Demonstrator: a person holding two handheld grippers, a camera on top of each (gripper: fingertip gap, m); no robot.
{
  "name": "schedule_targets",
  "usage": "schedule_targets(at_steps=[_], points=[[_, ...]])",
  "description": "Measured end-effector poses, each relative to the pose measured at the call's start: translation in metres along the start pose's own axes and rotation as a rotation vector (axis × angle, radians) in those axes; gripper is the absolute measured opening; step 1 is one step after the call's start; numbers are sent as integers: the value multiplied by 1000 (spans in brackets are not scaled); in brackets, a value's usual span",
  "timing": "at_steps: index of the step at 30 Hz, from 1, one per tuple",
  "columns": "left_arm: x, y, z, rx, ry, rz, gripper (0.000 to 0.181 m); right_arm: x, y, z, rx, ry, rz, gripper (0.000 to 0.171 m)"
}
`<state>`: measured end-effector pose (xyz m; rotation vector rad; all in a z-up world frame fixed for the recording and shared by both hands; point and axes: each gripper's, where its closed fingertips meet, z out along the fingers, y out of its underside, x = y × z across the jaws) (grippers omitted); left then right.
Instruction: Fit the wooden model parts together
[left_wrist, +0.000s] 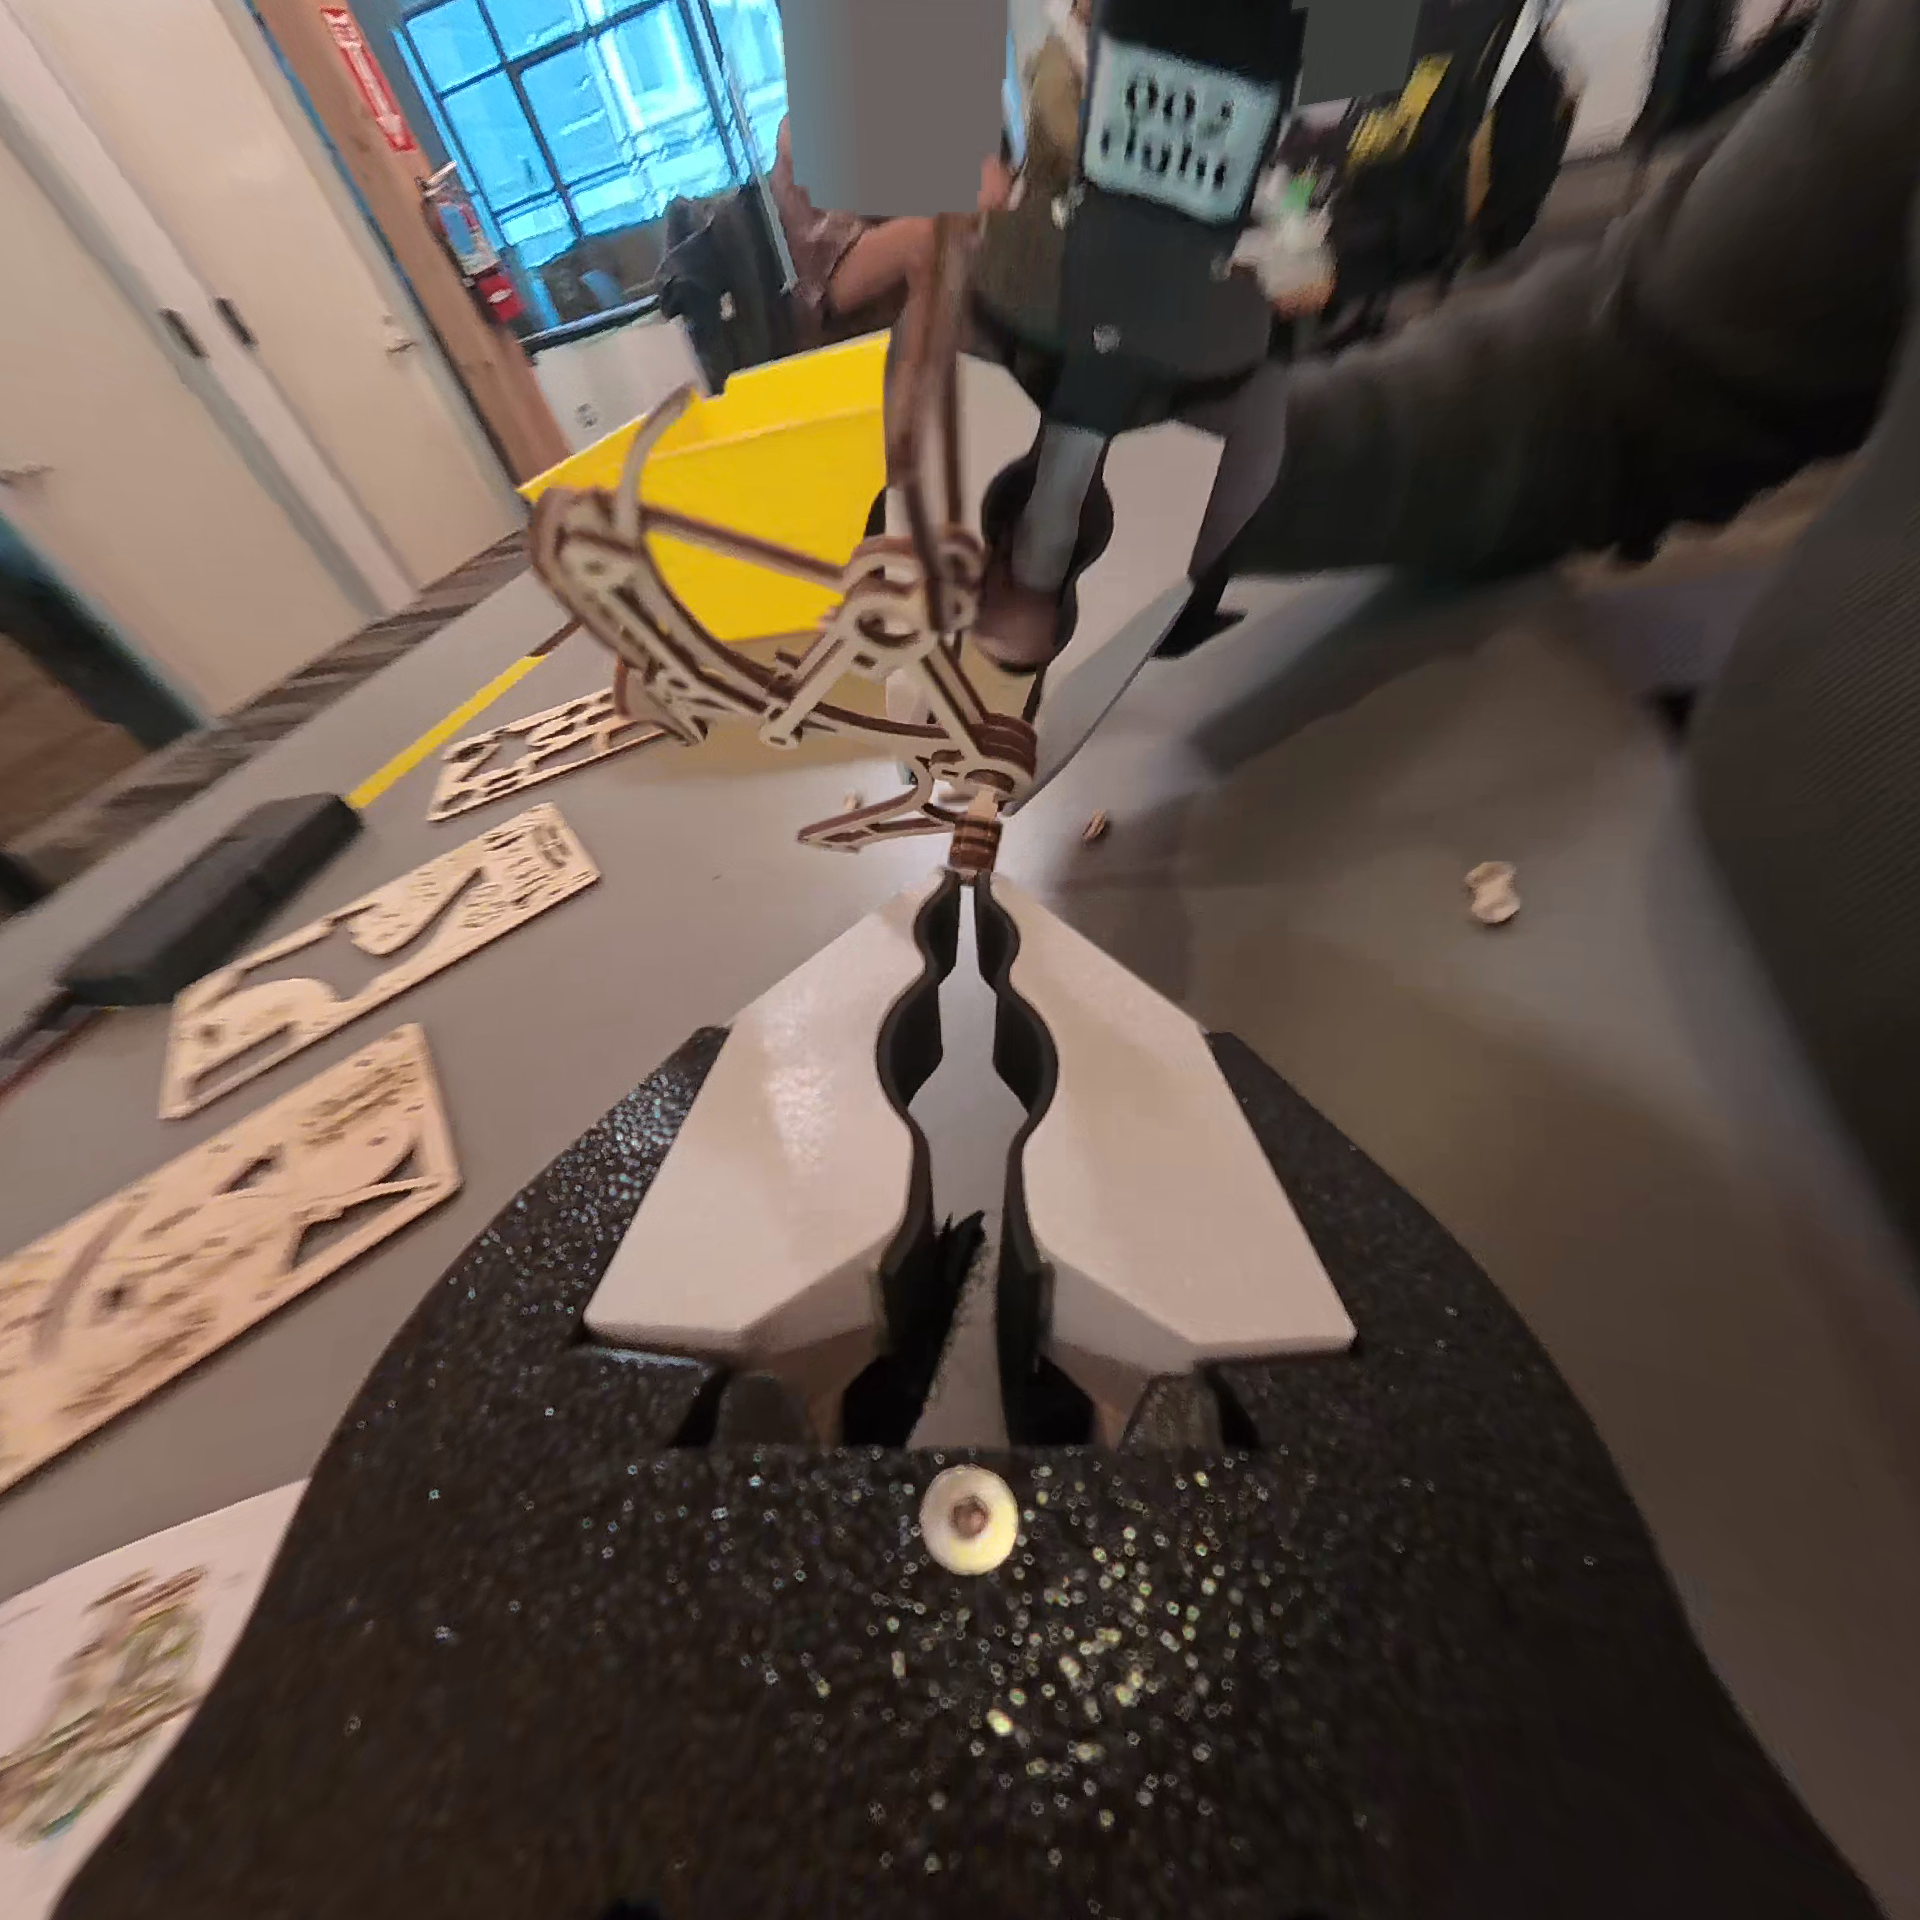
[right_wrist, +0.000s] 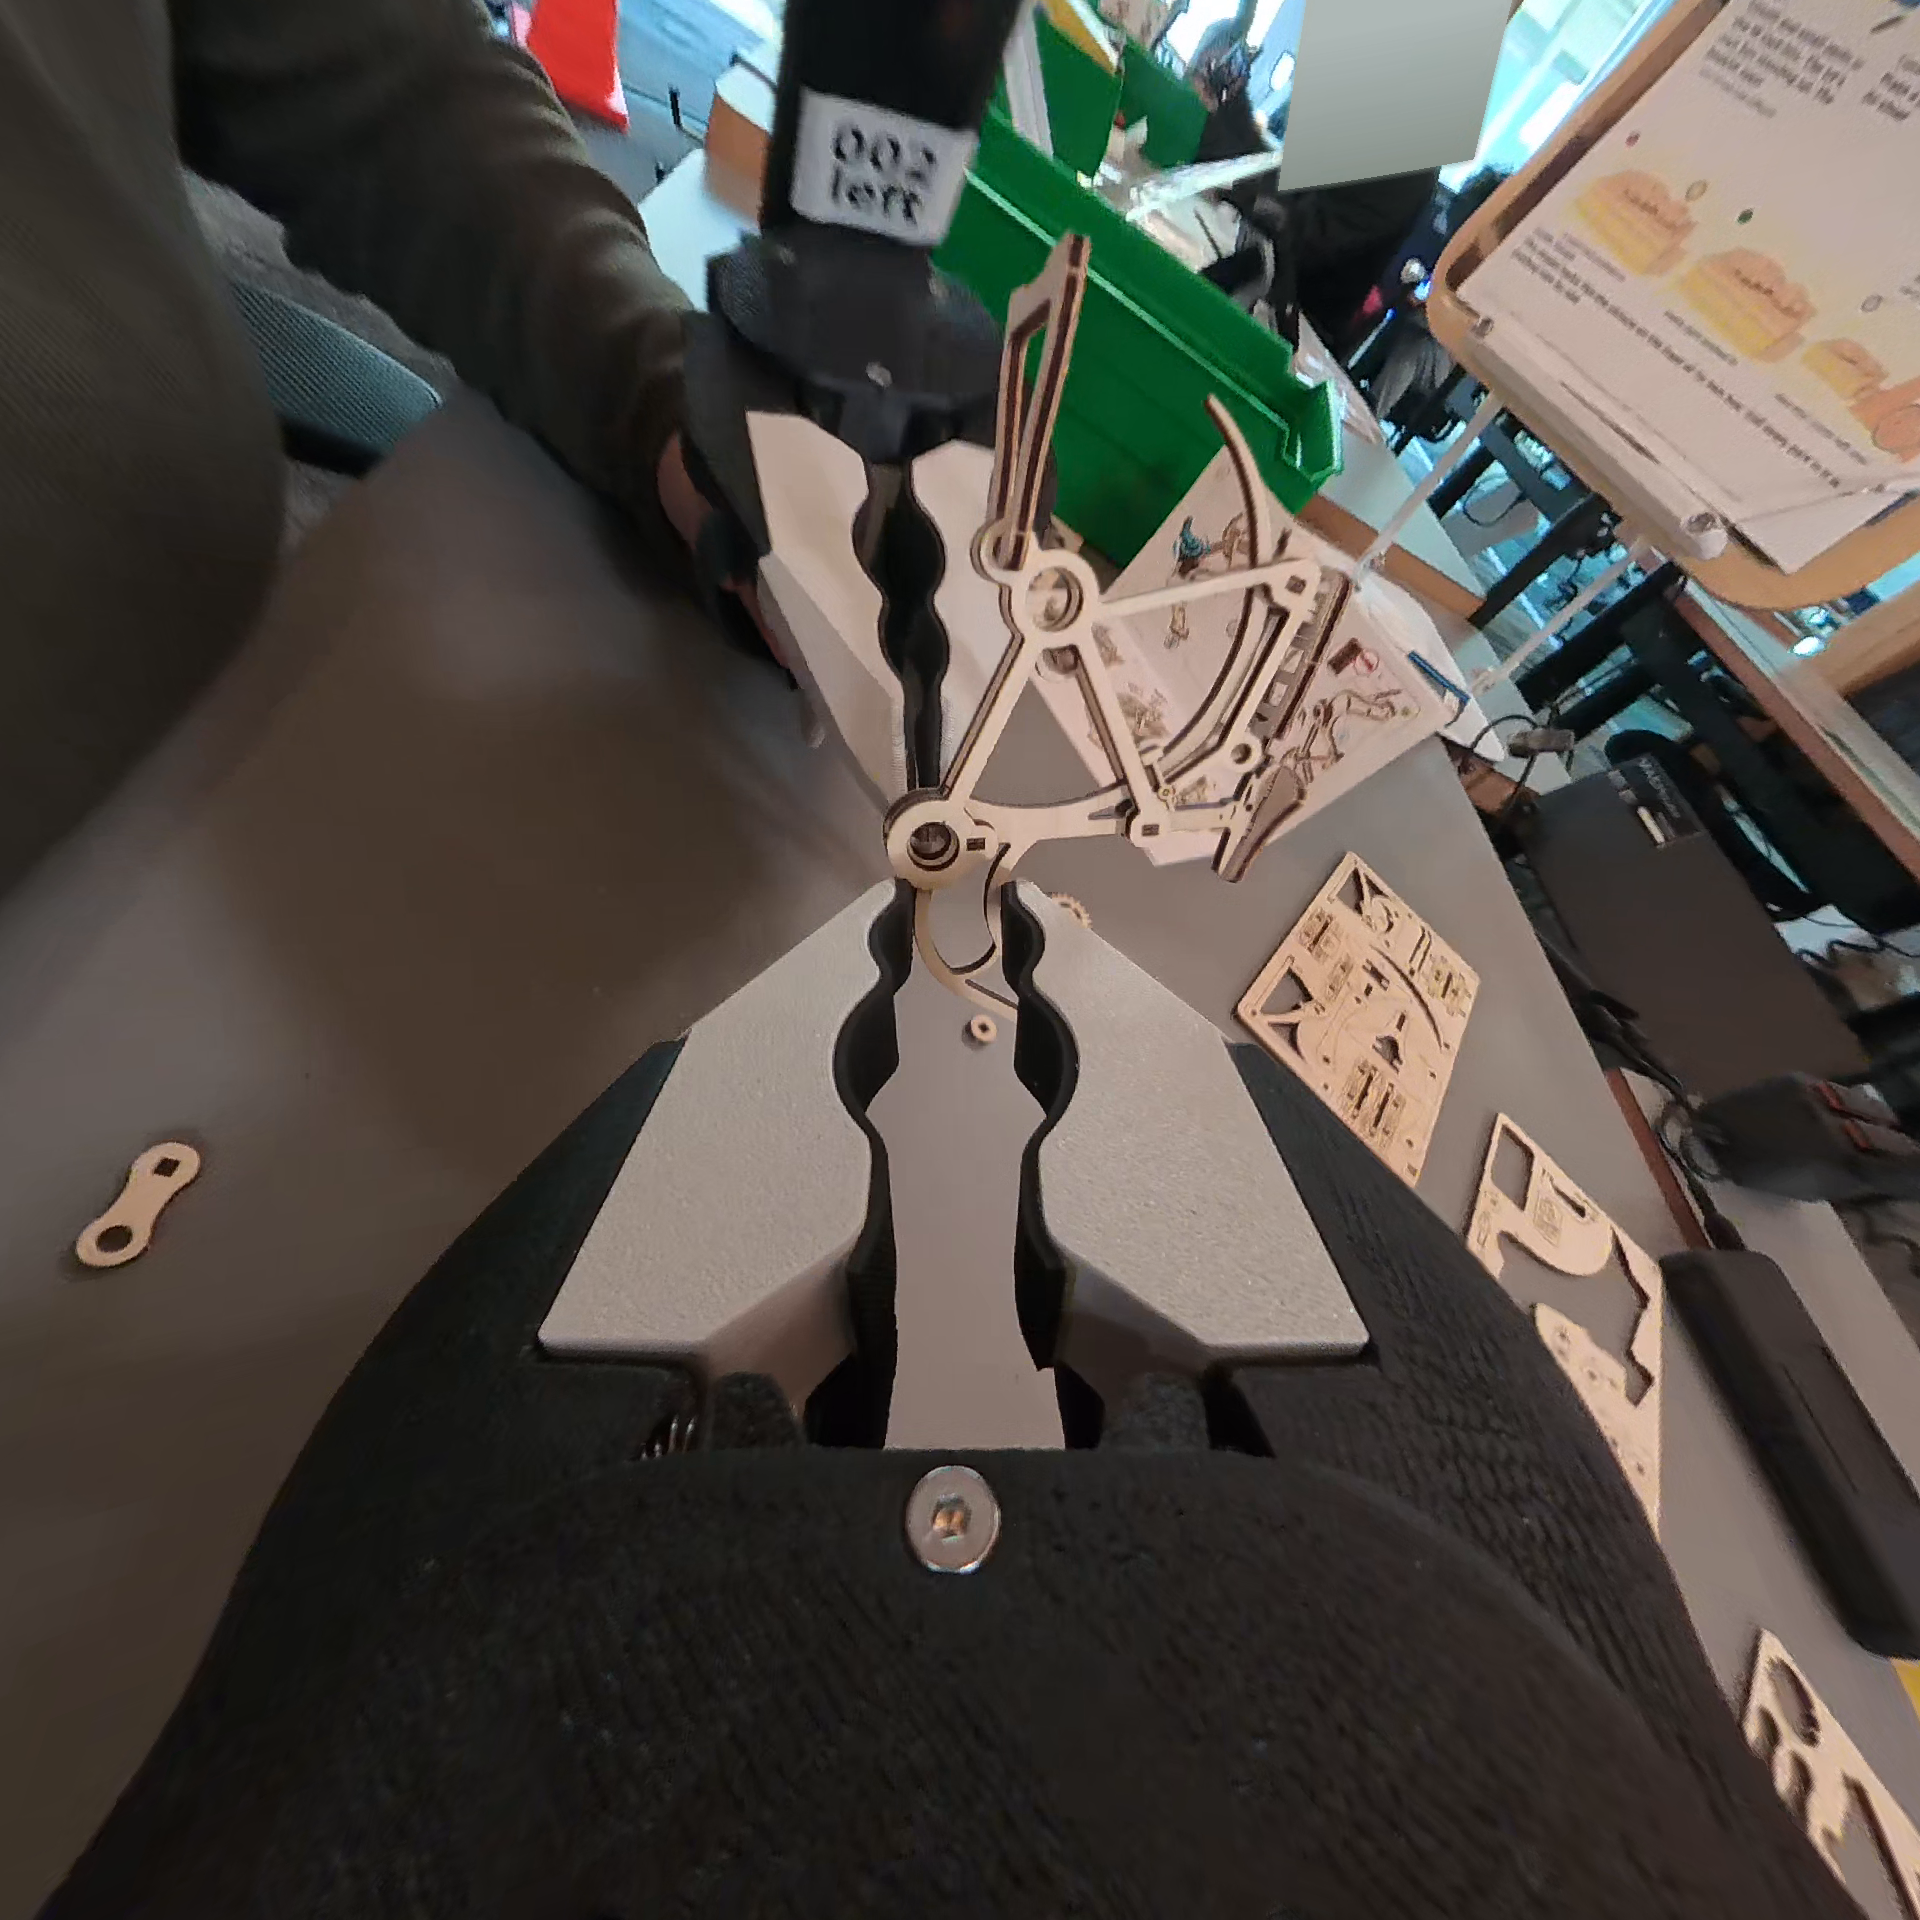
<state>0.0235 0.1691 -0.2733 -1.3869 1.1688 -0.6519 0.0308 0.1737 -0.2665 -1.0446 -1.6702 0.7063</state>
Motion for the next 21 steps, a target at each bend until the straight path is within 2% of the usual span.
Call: schedule_targets(at_steps=[6,21], points=[[-3,12,3,-98,-72,133,1,0,12,5,-39,-10,44,15],[-5,13,2,-89,-71,87,0,0,20,7,-24,-32,119,15]])
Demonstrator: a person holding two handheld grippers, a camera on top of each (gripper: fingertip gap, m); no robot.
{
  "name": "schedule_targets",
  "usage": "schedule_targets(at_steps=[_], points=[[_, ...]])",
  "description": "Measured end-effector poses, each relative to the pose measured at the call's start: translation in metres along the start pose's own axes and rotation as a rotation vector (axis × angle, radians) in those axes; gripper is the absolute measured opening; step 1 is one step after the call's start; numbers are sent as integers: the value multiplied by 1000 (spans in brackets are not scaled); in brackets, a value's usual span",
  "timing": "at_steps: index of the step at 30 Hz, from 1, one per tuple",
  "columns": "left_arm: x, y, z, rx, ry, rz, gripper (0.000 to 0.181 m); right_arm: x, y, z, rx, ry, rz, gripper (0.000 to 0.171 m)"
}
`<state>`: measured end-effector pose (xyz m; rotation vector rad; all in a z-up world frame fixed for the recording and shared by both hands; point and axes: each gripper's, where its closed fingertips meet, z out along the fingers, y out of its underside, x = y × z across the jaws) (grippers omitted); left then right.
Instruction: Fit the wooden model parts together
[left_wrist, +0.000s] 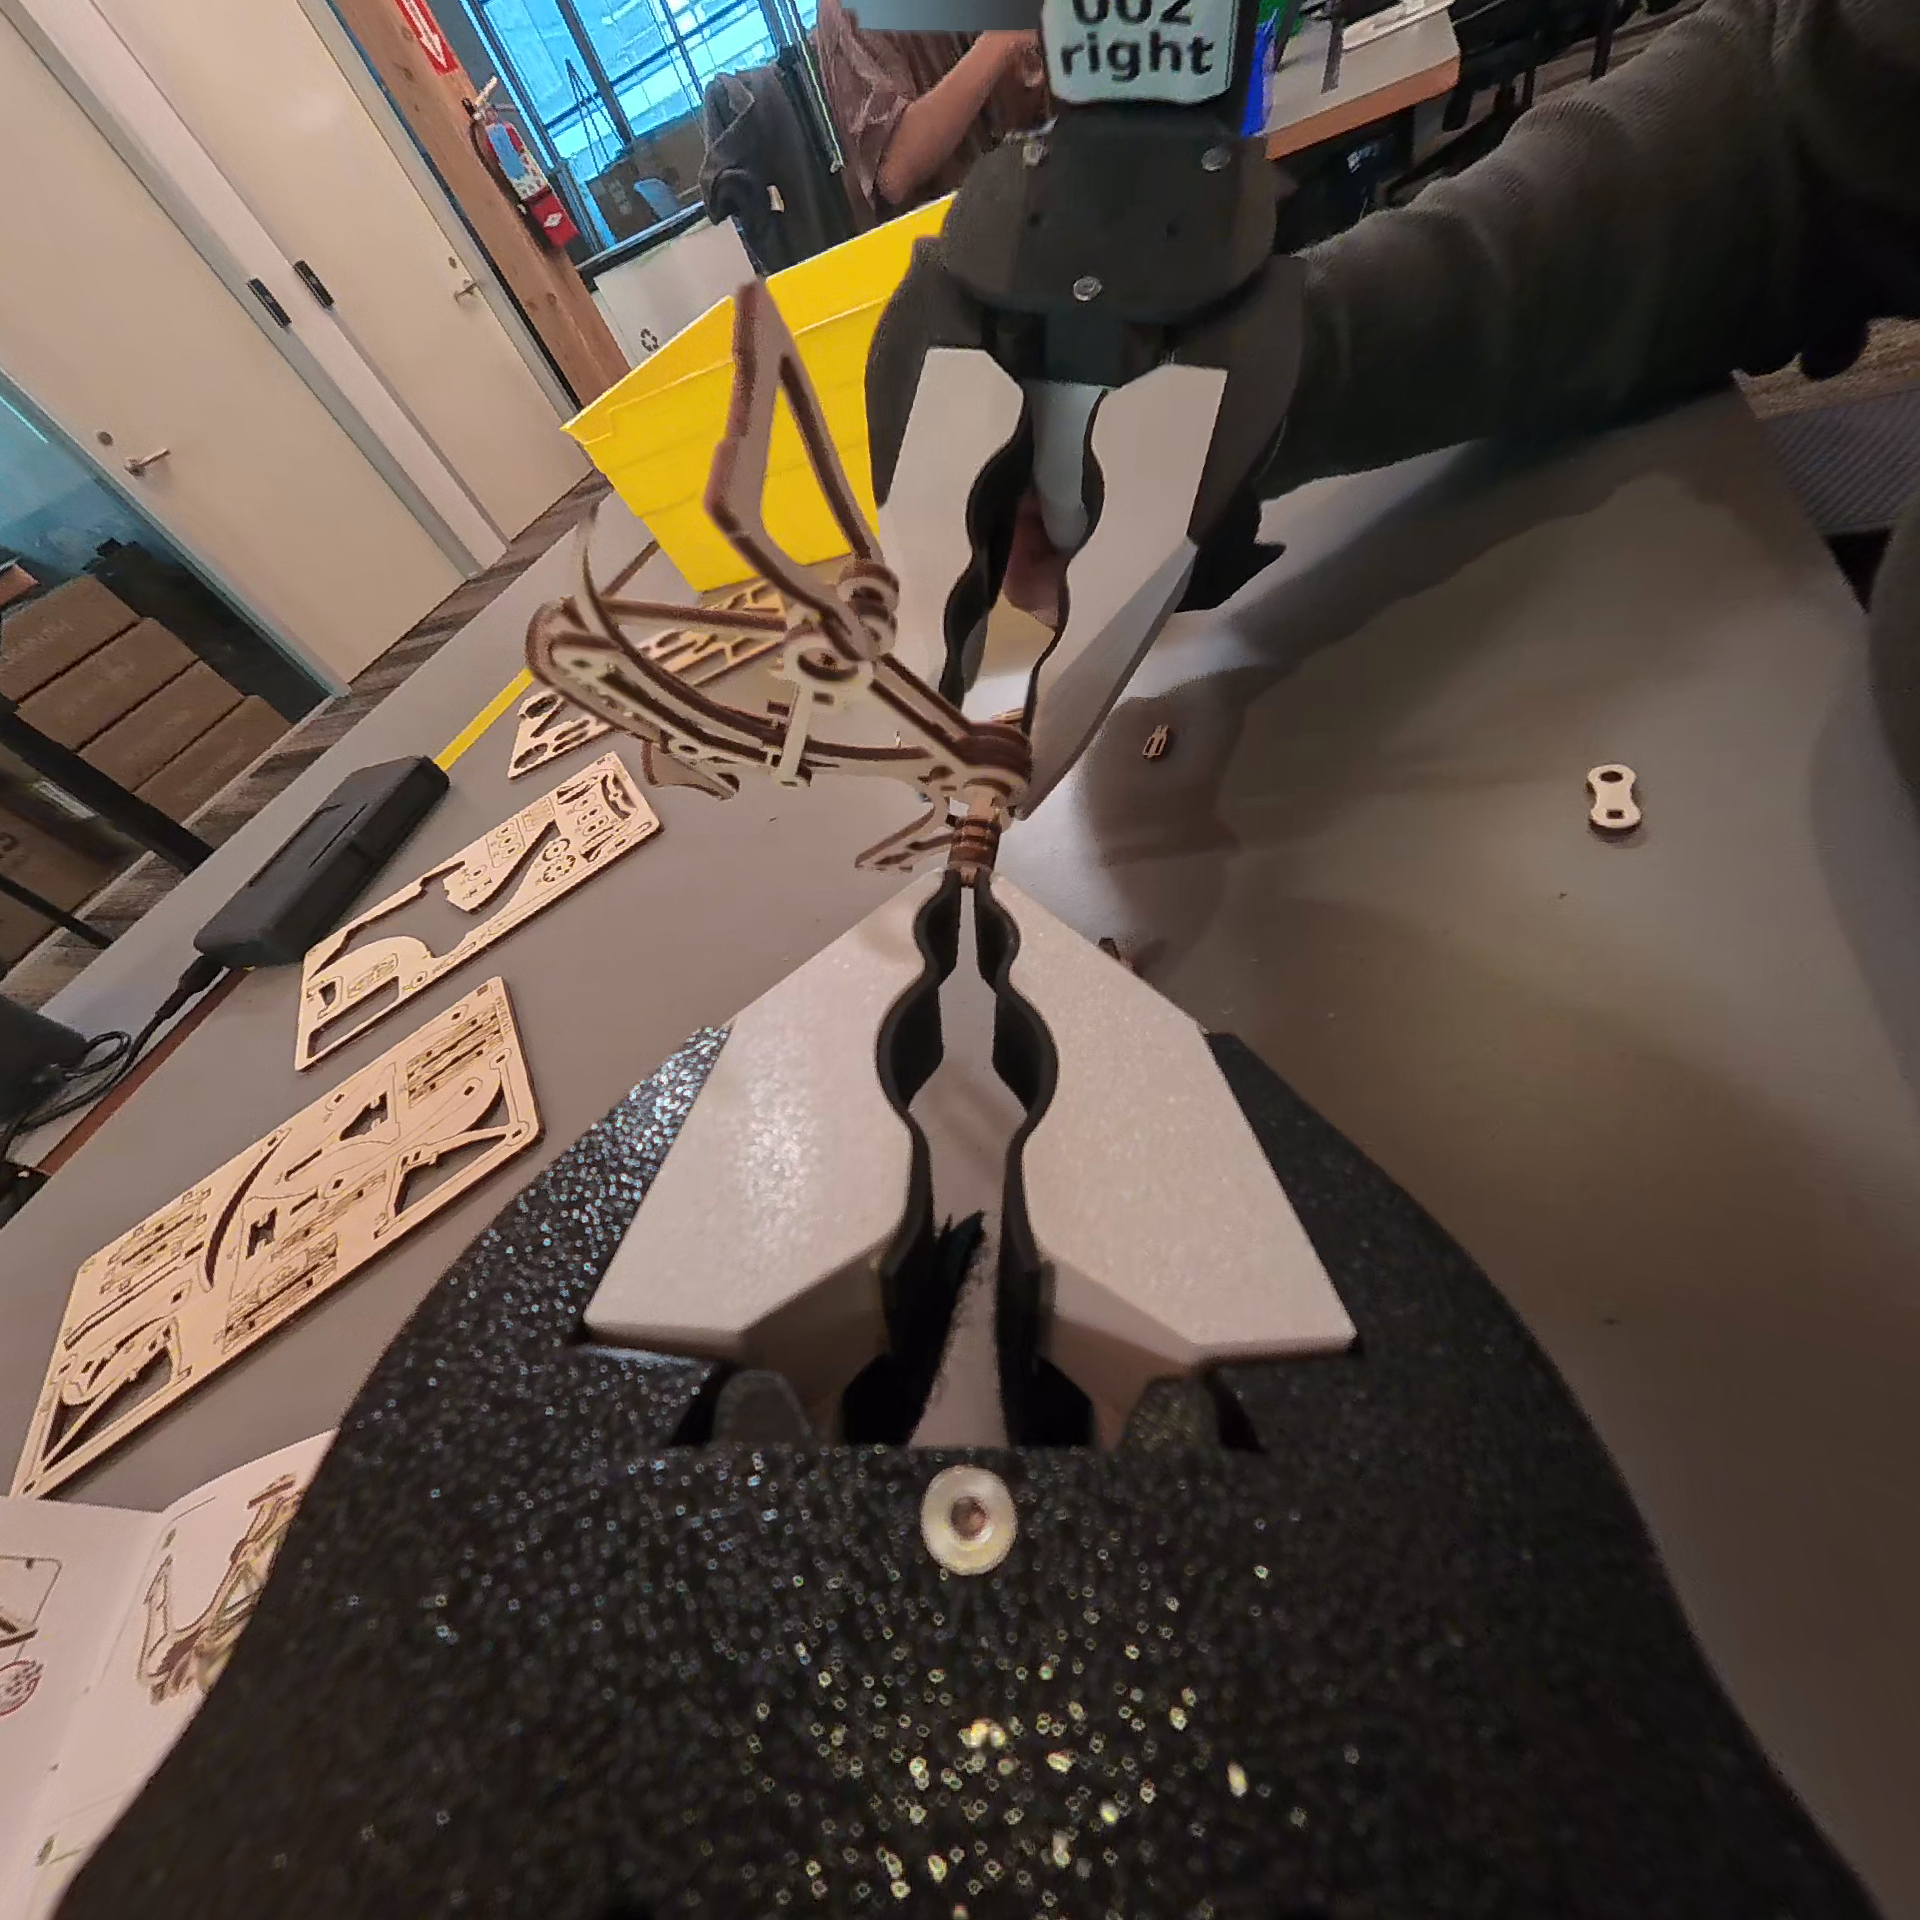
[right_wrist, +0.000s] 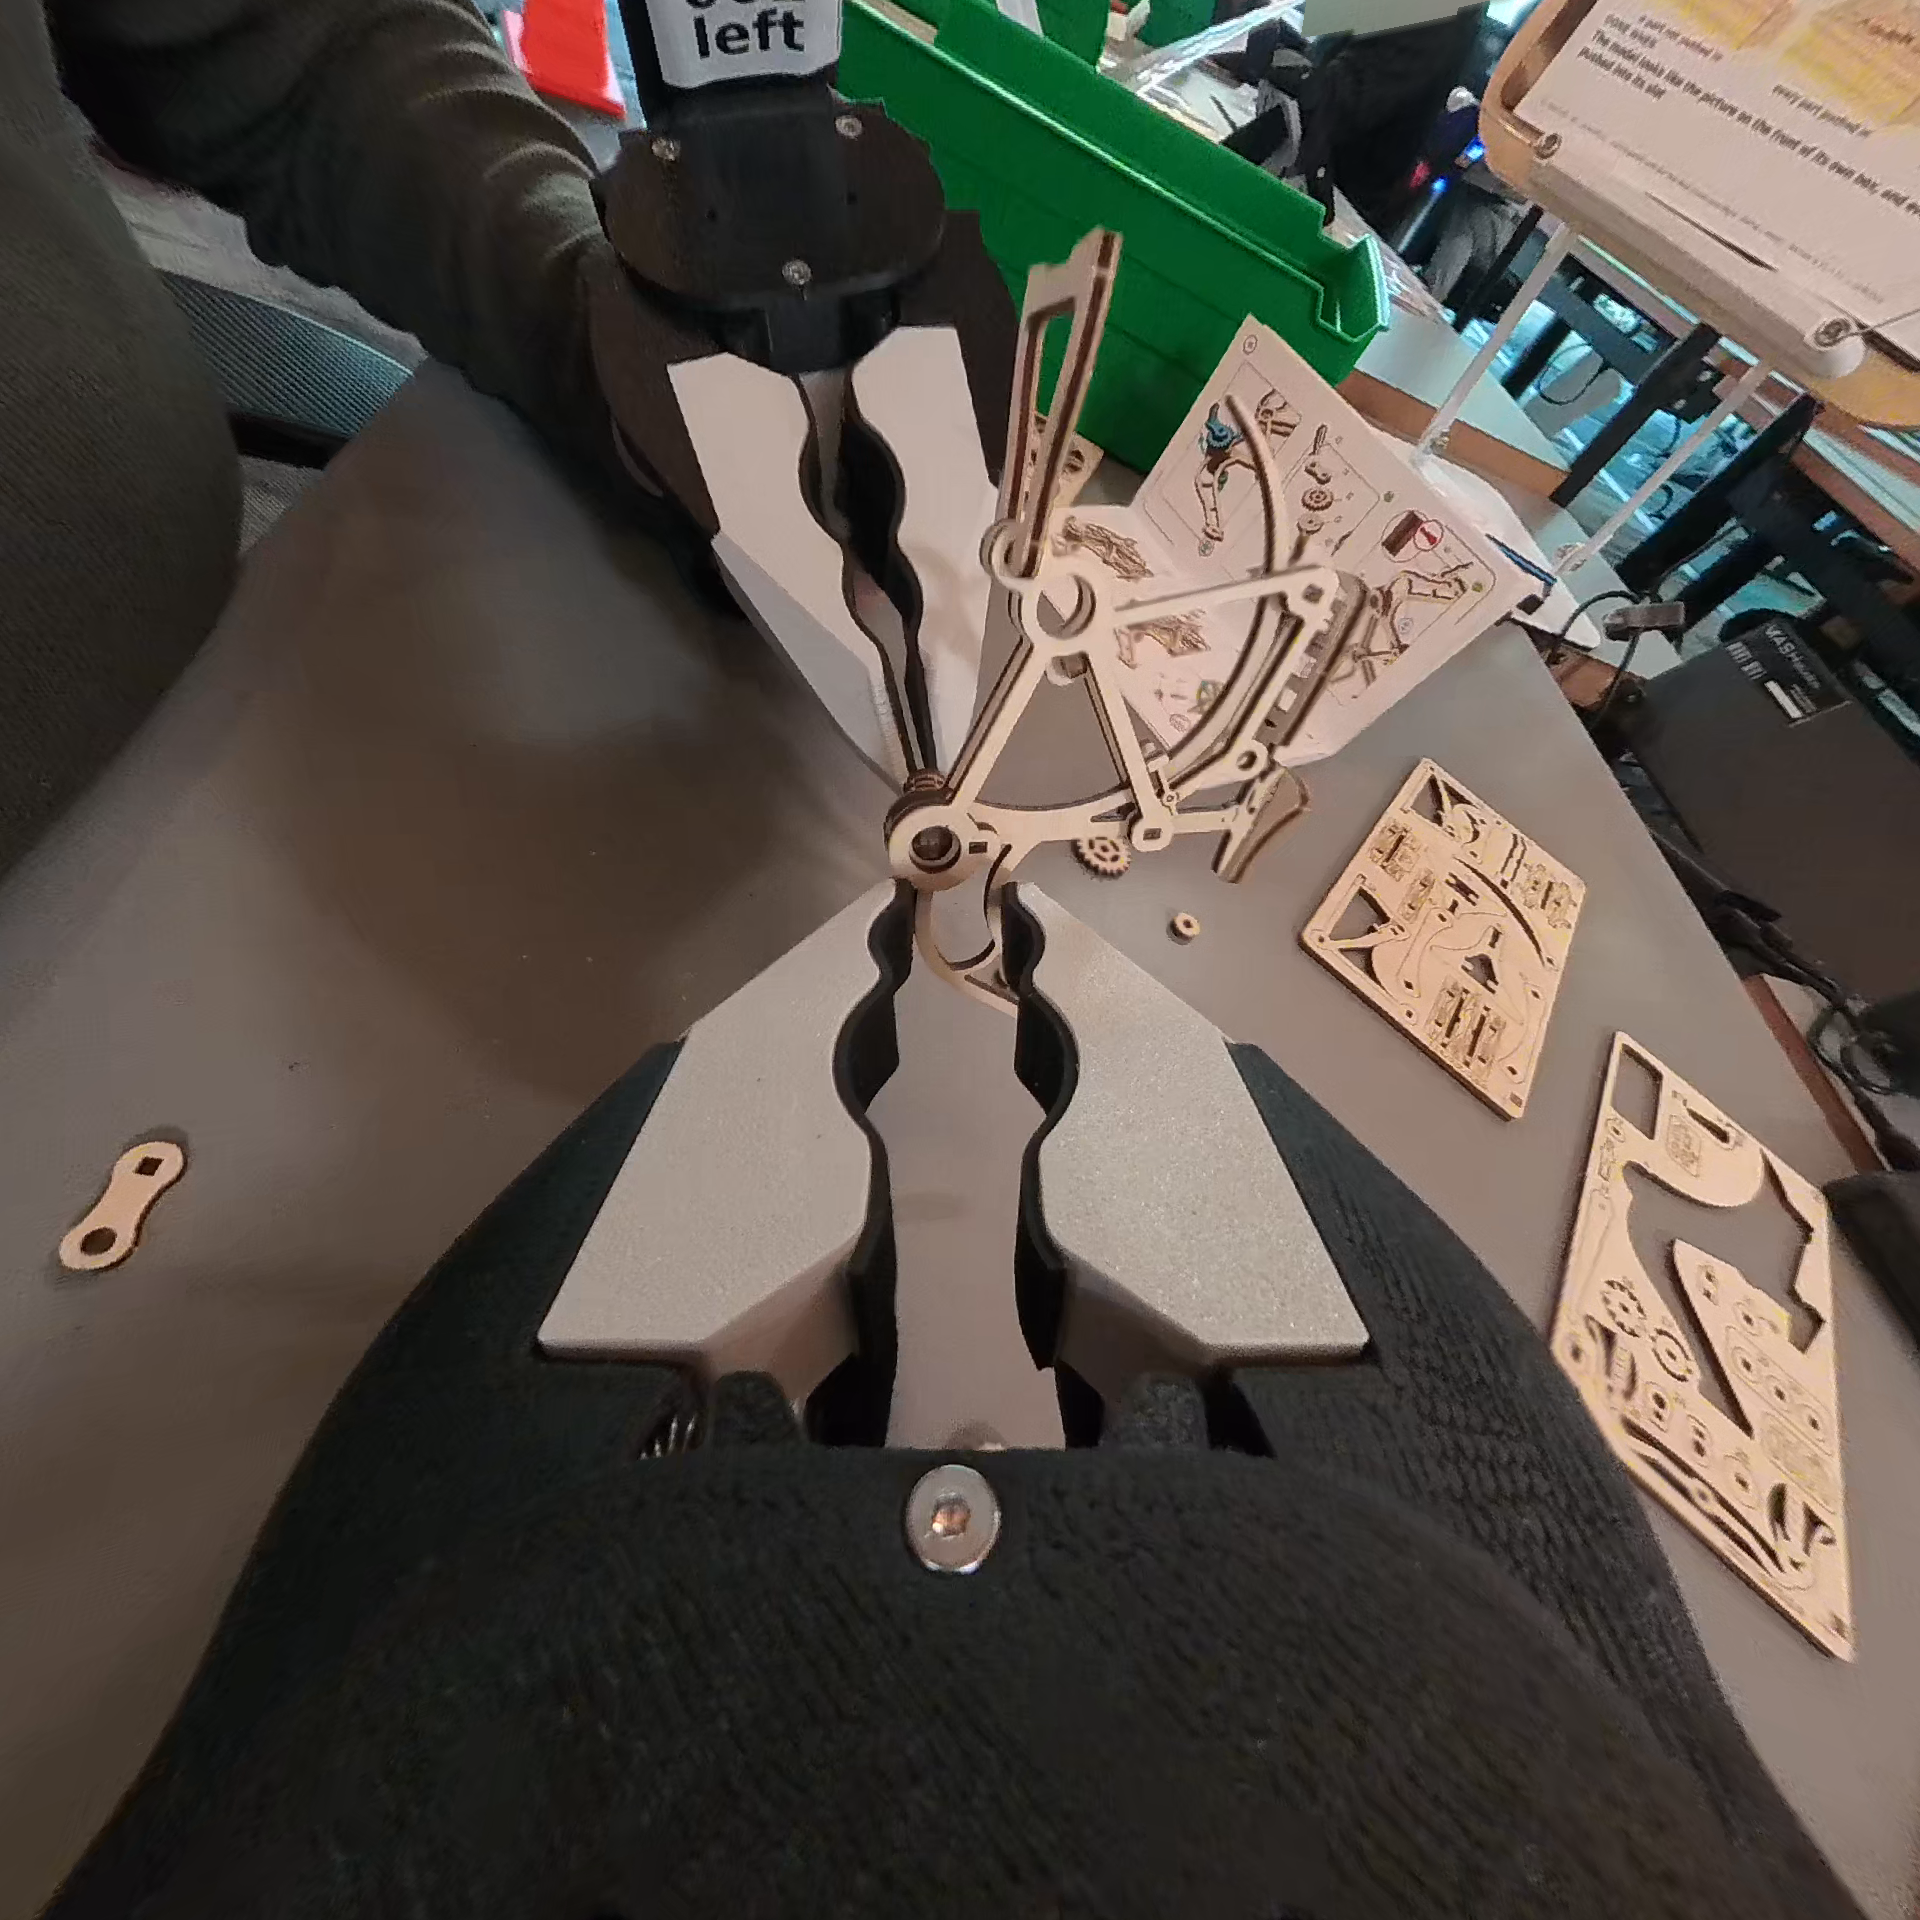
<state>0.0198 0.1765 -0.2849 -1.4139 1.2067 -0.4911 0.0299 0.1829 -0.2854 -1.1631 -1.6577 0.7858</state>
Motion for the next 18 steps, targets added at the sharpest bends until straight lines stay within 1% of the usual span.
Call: schedule_targets(at_steps=[8,18], points=[[-1,-5,-2,37,0,-22,0,1,-5,0,94,-49,128,15],[-1,-3,-2,29,-2,-14,0,0,-5,1,107,-58,134,15]])
